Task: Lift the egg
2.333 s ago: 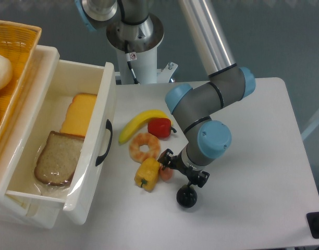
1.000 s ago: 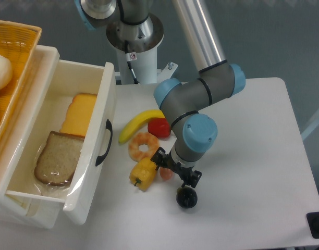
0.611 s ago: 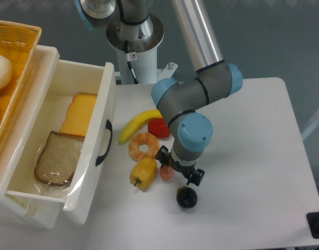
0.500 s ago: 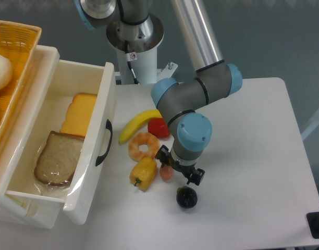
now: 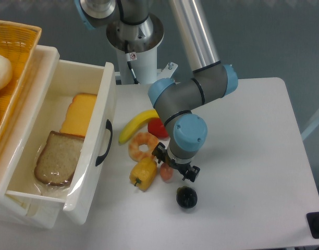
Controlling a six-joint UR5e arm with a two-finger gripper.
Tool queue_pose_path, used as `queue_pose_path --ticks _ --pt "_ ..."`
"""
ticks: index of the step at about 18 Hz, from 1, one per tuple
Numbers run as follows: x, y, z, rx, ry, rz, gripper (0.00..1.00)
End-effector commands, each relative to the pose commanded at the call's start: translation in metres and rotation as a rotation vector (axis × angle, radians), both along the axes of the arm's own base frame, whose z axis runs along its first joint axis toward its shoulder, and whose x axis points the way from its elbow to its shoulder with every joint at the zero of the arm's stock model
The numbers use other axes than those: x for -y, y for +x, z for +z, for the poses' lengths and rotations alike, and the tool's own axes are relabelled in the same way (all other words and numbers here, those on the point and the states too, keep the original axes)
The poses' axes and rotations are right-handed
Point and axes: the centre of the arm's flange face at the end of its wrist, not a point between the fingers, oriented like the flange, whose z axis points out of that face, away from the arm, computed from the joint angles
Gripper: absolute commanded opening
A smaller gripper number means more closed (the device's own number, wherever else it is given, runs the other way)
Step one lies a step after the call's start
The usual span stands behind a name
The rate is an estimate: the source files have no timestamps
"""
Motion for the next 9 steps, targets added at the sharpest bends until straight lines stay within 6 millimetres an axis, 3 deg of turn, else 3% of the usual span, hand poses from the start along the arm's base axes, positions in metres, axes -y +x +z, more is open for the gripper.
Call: queue_pose_path --ticks 3,6,9 --pt "-0.0017 -0.0005 0.0020 -0.005 0.004 -0.002 0.99" --pt "-0.0042 0.0025 0.0001 -0.002 0.002 -0.005 0.89" --pt "-0.0061 0.0033 0.0004 -0.004 0.002 -0.003 0.85"
